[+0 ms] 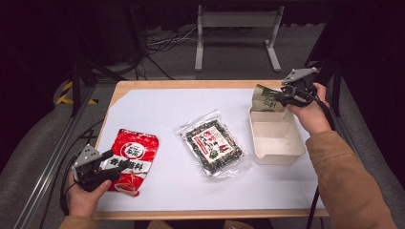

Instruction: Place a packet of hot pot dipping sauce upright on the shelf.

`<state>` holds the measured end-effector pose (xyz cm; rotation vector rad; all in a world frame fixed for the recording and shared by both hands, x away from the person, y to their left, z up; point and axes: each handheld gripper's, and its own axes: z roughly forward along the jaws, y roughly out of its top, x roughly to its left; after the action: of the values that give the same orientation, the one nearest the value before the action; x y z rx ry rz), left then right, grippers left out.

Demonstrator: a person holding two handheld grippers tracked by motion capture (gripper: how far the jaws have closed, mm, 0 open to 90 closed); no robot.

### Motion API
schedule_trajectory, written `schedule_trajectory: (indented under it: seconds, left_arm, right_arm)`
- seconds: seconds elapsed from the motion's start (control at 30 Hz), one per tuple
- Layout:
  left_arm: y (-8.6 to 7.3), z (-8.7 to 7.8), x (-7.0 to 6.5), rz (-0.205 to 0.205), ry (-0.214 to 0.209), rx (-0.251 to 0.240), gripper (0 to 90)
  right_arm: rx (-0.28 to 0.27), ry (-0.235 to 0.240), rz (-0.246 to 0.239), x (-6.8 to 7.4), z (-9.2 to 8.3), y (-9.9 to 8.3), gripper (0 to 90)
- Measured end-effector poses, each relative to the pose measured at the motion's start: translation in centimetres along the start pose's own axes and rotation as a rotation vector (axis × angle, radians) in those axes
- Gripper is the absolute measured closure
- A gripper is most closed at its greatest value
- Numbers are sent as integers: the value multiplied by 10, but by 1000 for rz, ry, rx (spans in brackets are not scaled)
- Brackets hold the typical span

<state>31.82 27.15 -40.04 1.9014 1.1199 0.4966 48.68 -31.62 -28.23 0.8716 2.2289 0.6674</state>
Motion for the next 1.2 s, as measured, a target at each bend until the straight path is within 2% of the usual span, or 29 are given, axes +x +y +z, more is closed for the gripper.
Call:
schedule_trajectory:
  seconds: [0.07,0.2,0.27,0.37,0.53,0.67,0.93,0.97,1.07,1.2]
  left_arm:
    - [3,0,0,-14,-14,-2,282]
    - [9,2,1,-12,-34,9,253]
    - [14,3,1,4,-31,14,260]
    - [23,4,0,15,-41,28,262]
    - [32,5,2,10,-58,71,245]
    - [36,5,4,10,-68,89,227]
    - [40,-1,3,17,-77,75,230]
    - [40,-1,3,17,-77,75,231]
    - [39,-4,3,12,-72,75,232]
    - [38,-5,4,18,-58,80,247]
  right_arm:
    - [-29,-7,5,1,-7,0,544]
    - [-76,-24,21,4,-20,0,521]
    - [-102,-33,26,7,-27,0,510]
    - [-132,-19,30,12,-37,-1,495]
    - [-189,57,84,27,-53,-3,486]
    - [-209,119,90,39,-62,-4,487]
    - [-287,237,123,63,-74,-6,471]
    - [-287,237,123,63,-74,-6,471]
    - [-311,288,143,74,-75,-10,469]
    - [-322,325,139,85,-75,-16,469]
